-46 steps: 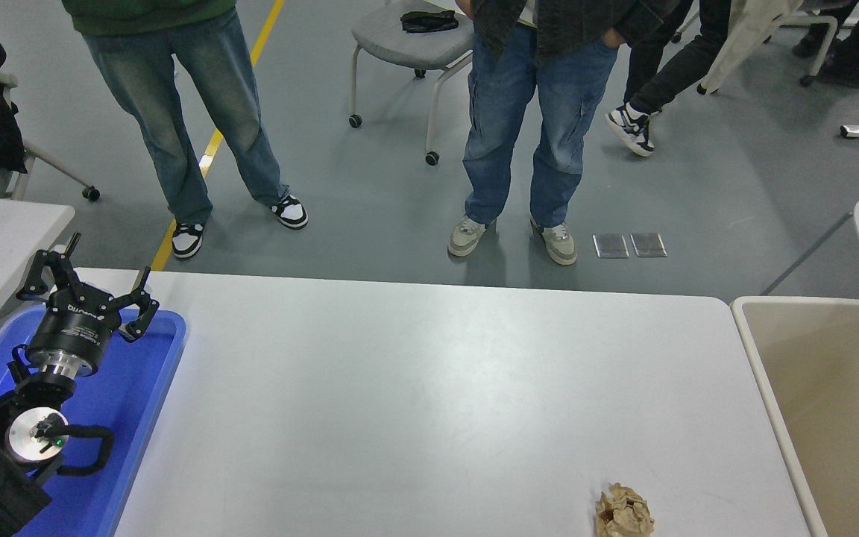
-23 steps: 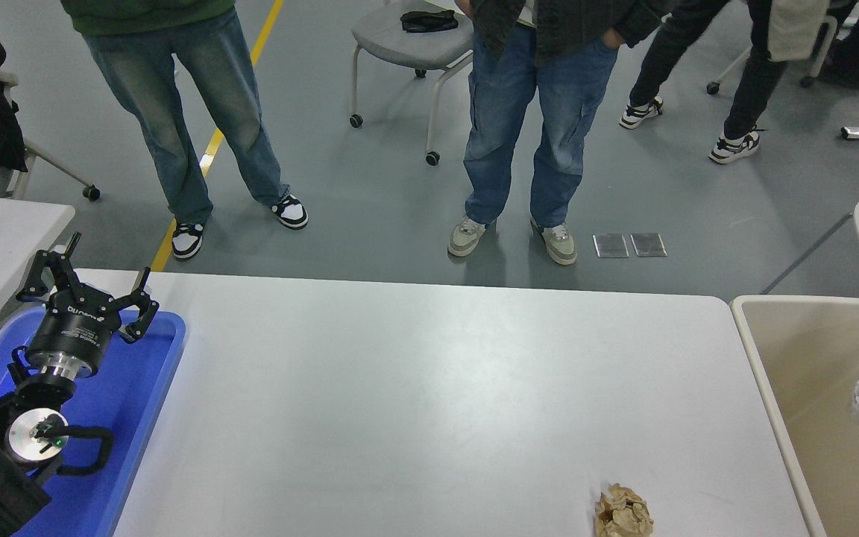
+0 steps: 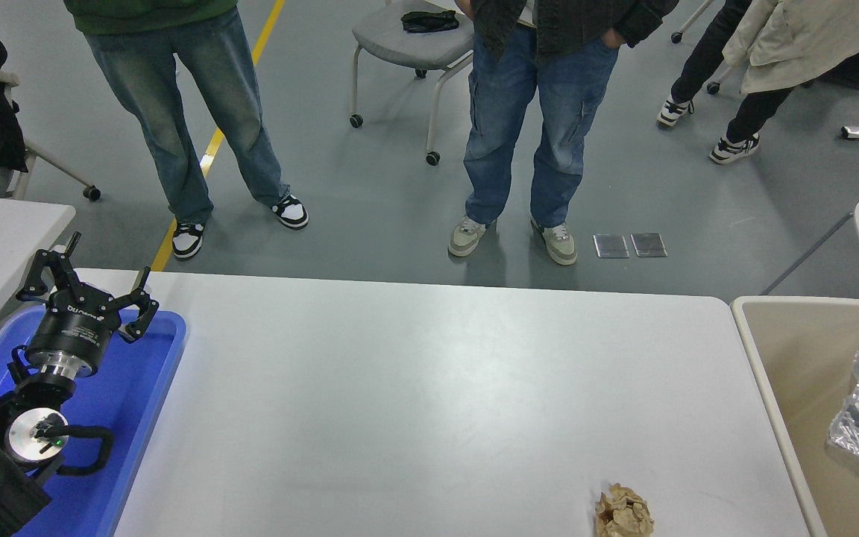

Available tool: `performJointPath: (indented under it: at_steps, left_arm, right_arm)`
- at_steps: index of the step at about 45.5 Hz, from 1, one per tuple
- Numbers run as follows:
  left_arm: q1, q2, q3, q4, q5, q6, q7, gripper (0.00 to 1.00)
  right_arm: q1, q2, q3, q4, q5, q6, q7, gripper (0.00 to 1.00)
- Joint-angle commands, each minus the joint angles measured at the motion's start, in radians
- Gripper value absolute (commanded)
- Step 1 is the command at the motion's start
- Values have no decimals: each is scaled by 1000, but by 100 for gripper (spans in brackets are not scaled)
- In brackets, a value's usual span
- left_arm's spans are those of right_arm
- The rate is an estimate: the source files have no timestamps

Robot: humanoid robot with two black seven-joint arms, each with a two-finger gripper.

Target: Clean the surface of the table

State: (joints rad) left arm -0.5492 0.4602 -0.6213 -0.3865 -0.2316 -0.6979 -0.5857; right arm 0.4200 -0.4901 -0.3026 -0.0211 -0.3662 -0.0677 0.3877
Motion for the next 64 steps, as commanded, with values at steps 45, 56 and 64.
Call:
performJointPath:
  at_steps: [45, 56, 64]
  left_arm:
    - [0, 0, 0, 0, 0, 0, 1, 100]
    - [0, 0, 0, 0, 0, 0, 1, 100]
    - [0, 0, 0, 0, 0, 0, 0, 100]
  right_arm:
    - [140, -156, 492, 119, 363, 126, -10, 85]
    - [-76, -288, 1195, 693, 461, 226, -27, 96]
    - [-87, -263, 1224, 837, 464, 293, -56, 98]
